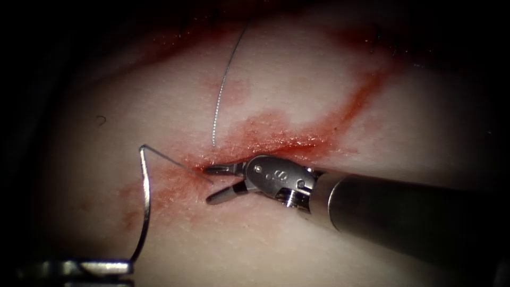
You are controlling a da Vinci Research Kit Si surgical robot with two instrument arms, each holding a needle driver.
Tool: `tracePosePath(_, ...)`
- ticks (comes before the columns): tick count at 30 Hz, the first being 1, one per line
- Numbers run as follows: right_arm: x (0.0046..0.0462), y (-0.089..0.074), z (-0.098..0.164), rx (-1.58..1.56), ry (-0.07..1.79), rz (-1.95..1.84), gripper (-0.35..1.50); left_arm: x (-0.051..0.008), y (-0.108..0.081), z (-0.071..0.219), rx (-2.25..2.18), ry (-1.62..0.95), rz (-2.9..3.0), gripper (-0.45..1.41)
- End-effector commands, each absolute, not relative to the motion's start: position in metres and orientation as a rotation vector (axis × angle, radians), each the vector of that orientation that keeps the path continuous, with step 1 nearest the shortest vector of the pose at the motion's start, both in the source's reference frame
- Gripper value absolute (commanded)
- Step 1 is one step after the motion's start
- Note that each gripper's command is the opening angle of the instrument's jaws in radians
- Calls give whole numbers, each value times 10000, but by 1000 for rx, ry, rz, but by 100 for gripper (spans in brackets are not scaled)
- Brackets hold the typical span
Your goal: Wound Closure
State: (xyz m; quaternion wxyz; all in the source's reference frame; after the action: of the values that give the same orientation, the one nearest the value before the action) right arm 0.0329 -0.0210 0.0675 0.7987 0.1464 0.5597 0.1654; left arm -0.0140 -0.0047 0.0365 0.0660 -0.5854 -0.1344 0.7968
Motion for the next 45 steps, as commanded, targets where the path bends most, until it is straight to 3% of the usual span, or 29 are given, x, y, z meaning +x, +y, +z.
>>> tracePosePath(1, 332, -217, 683, 322, 1205, 346, -35, -145, -49, 373, -1768, -409, 2402, -45)
tracePosePath(11, 310, -222, 647, 343, 1207, 294, -35, -137, -27, 412, -1731, -375, 2373, -45)
tracePosePath(29, 360, -295, 553, 574, 1283, 218, -35, -95, -17, 481, -1656, -534, 2266, -45)
tracePosePath(32, 364, -277, 548, 496, 1283, 231, 54, -84, -12, 481, -1632, -516, 2274, -45)
tracePosePath(35, 358, -258, 547, 418, 1283, 221, 93, -70, -8, 483, -1603, -493, 2284, -45)
tracePosePath(45, 323, -224, 569, 304, 1243, 194, 99, -33, 4, 499, -1460, -407, 2312, -45)
